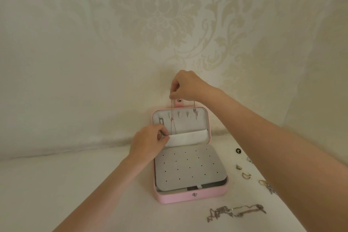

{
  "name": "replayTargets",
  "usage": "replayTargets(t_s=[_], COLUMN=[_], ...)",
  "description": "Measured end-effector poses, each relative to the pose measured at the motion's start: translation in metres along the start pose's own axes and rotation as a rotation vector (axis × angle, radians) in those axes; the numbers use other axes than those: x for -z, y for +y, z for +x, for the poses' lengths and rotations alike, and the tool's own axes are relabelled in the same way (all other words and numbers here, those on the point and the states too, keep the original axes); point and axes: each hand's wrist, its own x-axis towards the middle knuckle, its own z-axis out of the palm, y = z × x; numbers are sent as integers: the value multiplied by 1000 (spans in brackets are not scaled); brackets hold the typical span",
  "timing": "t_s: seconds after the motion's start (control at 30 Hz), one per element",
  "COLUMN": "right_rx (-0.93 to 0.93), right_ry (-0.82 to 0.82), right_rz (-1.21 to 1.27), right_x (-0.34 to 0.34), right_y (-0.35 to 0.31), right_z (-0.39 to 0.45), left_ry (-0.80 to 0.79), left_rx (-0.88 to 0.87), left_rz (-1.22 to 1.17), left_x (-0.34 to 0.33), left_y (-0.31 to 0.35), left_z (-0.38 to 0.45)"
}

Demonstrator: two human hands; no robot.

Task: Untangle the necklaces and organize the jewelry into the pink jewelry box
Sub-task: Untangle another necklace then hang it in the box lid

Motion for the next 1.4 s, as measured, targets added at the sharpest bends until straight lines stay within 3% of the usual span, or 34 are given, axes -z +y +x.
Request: replayTargets(t_s=[0.33, 0.53, 0.87, 1.1, 1.23, 1.4], right_rx=[12, 12, -12, -109, -145, -146], right_ry=[-14, -13, 107, 255, 260, 245], right_rz=[-7, 34, 88, 122, 103, -35], right_x=[-15, -23, -37, -61, -67, -69], right_y=[1, 5, 24, 36, 37, 35], right_z=[-1, 0, -6, -15, -14, -22], left_ry=[7, 293, 383, 449, 456, 479], left_rx=[49, 108, 147, 109, 61, 15], left_rz=[-51, -190, -212, -111, 45, 74], left_x=[-1, 2, -8, -9, -10, -15], left_y=[1, 14, 16, 11, 16, 14], left_z=[3, 16, 26, 25, 24, 23])
